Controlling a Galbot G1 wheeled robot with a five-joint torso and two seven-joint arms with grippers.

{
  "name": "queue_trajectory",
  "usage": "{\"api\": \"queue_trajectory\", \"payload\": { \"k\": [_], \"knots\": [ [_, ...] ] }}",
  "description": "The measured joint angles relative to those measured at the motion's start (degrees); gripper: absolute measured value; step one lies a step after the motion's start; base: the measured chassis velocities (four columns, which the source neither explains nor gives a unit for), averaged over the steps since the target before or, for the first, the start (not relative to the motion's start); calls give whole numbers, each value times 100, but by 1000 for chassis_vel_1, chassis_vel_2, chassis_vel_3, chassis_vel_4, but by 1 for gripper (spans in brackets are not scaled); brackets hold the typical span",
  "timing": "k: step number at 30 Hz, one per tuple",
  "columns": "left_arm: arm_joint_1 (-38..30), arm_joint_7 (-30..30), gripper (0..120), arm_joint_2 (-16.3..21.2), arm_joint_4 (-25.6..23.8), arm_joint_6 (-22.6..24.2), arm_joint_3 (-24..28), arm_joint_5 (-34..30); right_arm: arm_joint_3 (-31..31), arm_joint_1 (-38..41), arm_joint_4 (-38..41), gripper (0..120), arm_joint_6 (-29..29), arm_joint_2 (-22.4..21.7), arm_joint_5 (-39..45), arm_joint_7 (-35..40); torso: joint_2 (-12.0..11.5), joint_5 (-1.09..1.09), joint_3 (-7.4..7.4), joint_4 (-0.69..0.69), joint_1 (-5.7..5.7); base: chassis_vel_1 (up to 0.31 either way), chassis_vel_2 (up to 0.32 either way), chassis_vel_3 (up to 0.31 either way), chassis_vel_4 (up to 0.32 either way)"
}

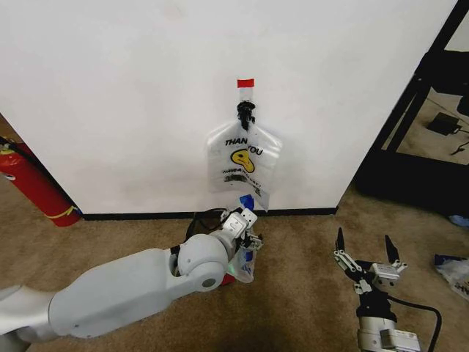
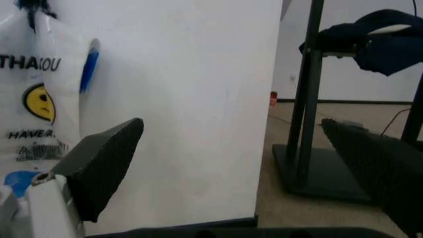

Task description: Pick up the garbage bag from the wall and place it over the trash bin.

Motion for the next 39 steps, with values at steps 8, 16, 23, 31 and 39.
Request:
{"api": "queue_trajectory", "payload": {
  "k": [8, 16, 23, 31, 39],
  "knots": [
    [145, -60, 88, -20, 192, -16, 41, 63, -12, 50, -19, 100, -16, -43, 28, 25, 0, -1, 0, 1, 0, 0, 0, 0, 0],
    [208, -61, 59, 17, 197, -26, -139, 132, -117, 67, -45, 100, -22, -56, 8, 19, 0, -1, 0, 1, 0, 0, 0, 0, 0],
    [233, 6, 33, 73, 203, -31, -235, 225, -186, 57, -47, 100, -34, -83, -40, 14, 0, -1, 0, 1, 0, 0, 0, 0, 0],
    [358, -13, 5, 116, 208, -34, -318, 158, -292, 76, -18, 100, -164, -157, -1, 38, 0, -1, 0, 1, 0, 0, 0, 0, 0],
    [582, -70, 0, 126, 128, -37, -505, 170, -558, 96, 190, 100, -697, -618, 666, 116, 0, -2, -1, 0, 0, 0, 0, 0, 0]
  ]
}}
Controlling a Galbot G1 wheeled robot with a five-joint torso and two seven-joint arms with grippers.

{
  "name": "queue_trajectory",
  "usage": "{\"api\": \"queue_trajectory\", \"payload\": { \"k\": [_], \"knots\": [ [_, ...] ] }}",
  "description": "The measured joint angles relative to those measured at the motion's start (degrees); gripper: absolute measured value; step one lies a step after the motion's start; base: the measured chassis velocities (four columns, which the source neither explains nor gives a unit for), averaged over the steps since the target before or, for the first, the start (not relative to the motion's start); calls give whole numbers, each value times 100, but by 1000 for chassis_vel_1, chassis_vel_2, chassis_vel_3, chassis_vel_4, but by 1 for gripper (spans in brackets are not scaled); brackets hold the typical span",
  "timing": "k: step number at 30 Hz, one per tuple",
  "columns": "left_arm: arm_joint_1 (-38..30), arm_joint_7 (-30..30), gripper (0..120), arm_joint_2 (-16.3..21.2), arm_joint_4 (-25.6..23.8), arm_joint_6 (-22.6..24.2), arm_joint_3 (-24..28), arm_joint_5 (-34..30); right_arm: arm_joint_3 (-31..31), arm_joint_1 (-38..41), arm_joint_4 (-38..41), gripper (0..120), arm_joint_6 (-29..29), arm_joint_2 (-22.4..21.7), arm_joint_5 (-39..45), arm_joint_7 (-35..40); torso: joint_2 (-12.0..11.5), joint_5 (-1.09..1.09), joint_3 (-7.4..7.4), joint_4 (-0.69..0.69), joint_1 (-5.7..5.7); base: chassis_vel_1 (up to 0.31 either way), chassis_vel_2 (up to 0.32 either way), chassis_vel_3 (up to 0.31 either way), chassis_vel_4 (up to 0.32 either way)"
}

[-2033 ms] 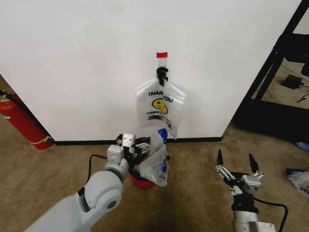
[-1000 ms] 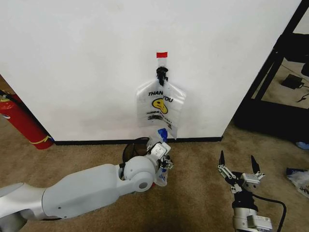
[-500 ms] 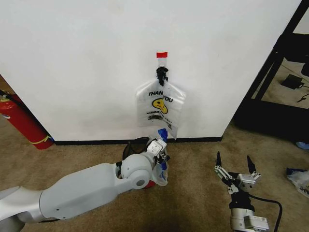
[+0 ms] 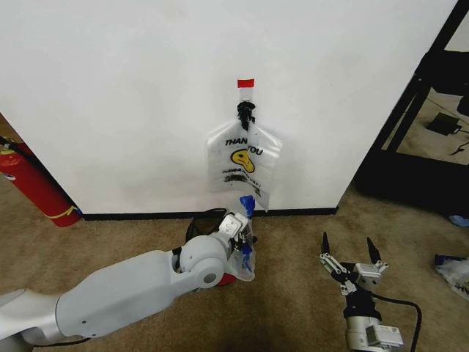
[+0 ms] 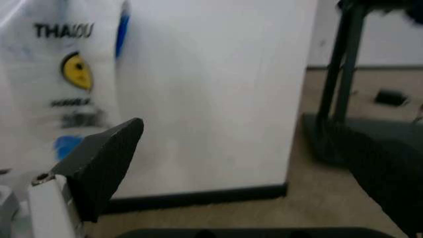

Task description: Pick up the garbage bag from the wall and place it over the trash bin.

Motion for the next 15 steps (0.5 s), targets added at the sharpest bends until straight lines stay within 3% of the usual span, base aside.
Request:
{"api": "queue_trajectory", "payload": {
  "k": [4, 10, 13, 15],
  "knots": [
    [87, -6, 0, 0, -6, -1, -84, 58, -270, 257, 81, 100, -387, -420, 473, -3, 0, 0, 0, -1, 0, 0, 0, 0, 0],
    [178, -2, 0, -34, 62, -1, -185, 170, -977, 1897, -226, 100, -1425, -1443, 1842, -137, 0, 2, 1, 7, 0, 0, 0, 0, 0],
    [2, 50, 0, -159, 201, -1, 14, 176, -995, 2144, -361, 100, -1683, -1756, 2198, -198, 0, 2, 1, 9, 0, 0, 0, 0, 0],
    [-217, 146, 0, -335, 343, -1, 233, 188, -999, 2203, -527, 100, -1778, -2029, 2296, -250, 0, 0, 1, -7, 1, 0, 0, 0, 0]
  ]
}}
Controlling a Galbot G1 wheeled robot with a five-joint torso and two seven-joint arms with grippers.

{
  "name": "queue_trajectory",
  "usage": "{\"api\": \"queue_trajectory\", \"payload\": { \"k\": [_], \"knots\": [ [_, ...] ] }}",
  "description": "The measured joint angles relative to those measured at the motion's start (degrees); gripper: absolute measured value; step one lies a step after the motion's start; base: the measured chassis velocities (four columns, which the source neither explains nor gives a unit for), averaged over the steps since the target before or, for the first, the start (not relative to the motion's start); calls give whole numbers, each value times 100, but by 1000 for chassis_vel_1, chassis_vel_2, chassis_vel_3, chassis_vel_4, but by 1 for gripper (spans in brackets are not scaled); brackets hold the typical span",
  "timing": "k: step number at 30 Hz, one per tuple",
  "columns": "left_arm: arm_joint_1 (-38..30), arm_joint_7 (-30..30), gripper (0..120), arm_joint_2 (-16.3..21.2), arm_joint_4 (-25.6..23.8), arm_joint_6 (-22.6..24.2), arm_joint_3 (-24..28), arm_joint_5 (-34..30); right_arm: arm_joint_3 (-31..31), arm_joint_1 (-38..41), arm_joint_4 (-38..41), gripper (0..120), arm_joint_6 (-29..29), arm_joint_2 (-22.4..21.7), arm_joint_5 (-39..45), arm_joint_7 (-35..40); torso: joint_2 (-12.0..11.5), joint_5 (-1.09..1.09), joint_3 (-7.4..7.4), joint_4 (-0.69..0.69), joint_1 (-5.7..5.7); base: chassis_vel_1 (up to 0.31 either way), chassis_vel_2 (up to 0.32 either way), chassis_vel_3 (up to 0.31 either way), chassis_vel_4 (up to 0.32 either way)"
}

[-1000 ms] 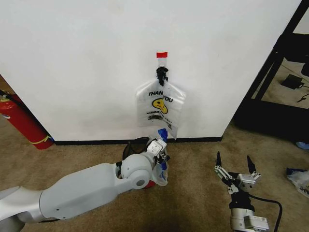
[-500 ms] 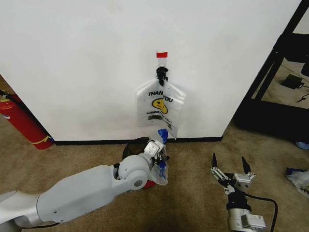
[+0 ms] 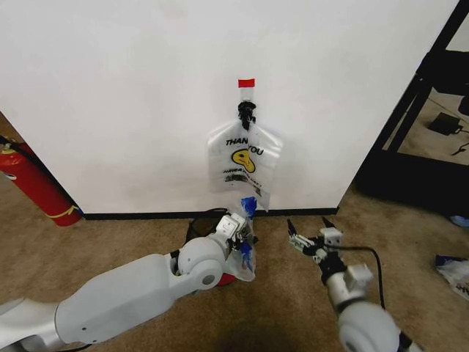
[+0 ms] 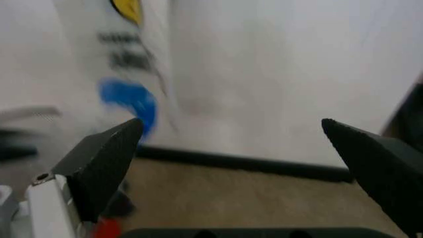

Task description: Pick up the garbage bag from the wall and place it over the trash bin.

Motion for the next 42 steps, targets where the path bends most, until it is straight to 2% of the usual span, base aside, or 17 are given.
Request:
{"api": "queue_trajectory", "payload": {
  "k": [4, 6, 8, 15, 23, 28, 35, 42],
  "knots": [
    [-30, 12, 0, -28, 43, -1, 44, 27, -300, 362, -255, 100, -102, -275, 15, -310, 0, 2, 0, 1, 0, 0, 0, 0, 0],
    [17, 12, 0, 37, 52, -1, -10, 49, -691, 764, -460, 100, -117, -296, 7, -467, 0, 2, 0, 11, 0, 0, 0, 0, 0],
    [55, 15, 0, 110, 52, -1, -92, 58, -1040, 1151, -640, 100, -80, -203, 5, -598, 0, 1, 0, 15, 0, 0, 0, 0, 0],
    [110, 33, 0, 234, 28, -1, -256, 59, -1864, 1872, -1071, 100, -222, 211, 47, -651, 0, 0, 0, 7, 0, 0, 0, 0, 0],
    [238, 32, 0, 277, -42, -1, -344, 85, -2280, 2264, -1451, 100, -391, 530, 85, -449, 0, -1, 0, 7, 0, 0, 0, 0, 0],
    [460, 28, 0, 346, -150, 0, -471, 155, -2443, 2550, -1618, 100, -635, 835, 602, -27, 0, -1, -1, 8, 0, 0, 0, 0, 0],
    [480, 28, 0, 370, -187, 0, -513, 179, -2497, 2727, -1621, 100, -865, 950, 1012, 177, 1, -1, -1, 8, 0, 0, 0, 0, 0],
    [526, 28, 0, 379, -209, 0, -514, 228, -2597, 2838, -1826, 100, -952, 1136, 1066, 272, 1, -1, -1, 8, -1, 0, 0, 0, 0]
  ]
}}
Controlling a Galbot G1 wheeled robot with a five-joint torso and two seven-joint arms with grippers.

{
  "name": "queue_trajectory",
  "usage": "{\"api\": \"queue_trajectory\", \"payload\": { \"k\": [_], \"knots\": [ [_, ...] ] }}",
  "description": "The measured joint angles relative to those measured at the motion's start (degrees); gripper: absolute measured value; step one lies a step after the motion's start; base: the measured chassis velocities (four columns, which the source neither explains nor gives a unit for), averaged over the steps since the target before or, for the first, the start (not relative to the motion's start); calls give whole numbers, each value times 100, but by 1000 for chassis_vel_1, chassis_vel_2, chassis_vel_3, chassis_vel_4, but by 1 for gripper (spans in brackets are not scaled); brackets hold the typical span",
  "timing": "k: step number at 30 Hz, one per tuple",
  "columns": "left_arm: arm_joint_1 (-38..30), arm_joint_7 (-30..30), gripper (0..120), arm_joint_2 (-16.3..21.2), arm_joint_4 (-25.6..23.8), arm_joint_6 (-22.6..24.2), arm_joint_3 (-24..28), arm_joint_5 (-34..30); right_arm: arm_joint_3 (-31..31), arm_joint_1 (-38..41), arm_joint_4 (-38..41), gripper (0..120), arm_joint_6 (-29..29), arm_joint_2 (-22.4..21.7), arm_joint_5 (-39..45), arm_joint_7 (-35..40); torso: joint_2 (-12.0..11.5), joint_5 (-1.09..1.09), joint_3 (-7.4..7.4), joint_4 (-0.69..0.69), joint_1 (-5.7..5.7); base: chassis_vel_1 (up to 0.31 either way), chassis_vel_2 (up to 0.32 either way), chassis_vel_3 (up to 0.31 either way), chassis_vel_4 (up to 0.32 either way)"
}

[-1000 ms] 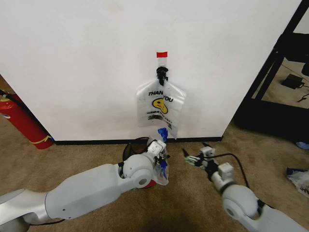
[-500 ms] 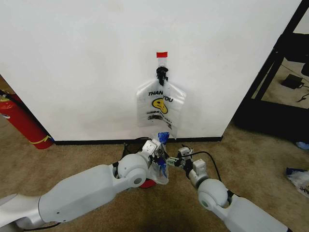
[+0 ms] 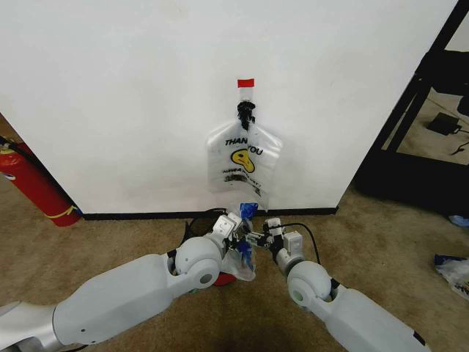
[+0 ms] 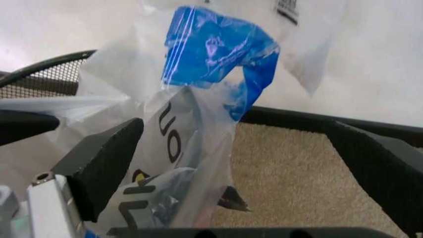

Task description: Pick up the garbage bag from the wall and place it over the trash bin.

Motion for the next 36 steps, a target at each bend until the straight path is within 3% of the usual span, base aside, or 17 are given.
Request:
{"api": "queue_trajectory", "payload": {
  "k": [9, 20, 27, 32, 36],
  "knots": [
    [43, 4, 0, 55, -50, 0, -21, 24, -185, 267, -197, 99, -186, 370, 471, 405, 0, 0, 0, 1, 0, 0, 0, 0, 0],
    [139, 10, 0, 76, -70, 0, -97, 60, -227, 341, -347, 93, -493, 485, 817, 748, 0, 1, 0, 0, 0, 0, 0, 0, 0],
    [192, 14, 0, 86, -111, 0, -133, 83, -269, 489, -516, 74, -616, 608, 1149, 951, 0, 1, 0, 0, 0, 0, 0, 0, 0],
    [240, 27, 0, 99, -140, 0, -192, 114, -256, 631, -634, 51, -858, 835, 1516, 1310, 0, 1, 0, 0, 0, 0, 0, 0, 0],
    [281, 38, 0, 108, -159, 0, -233, 128, -243, 658, -680, 41, -975, 921, 1660, 1476, 0, 0, 0, 0, 0, 0, 0, 0, 0]
  ]
}}
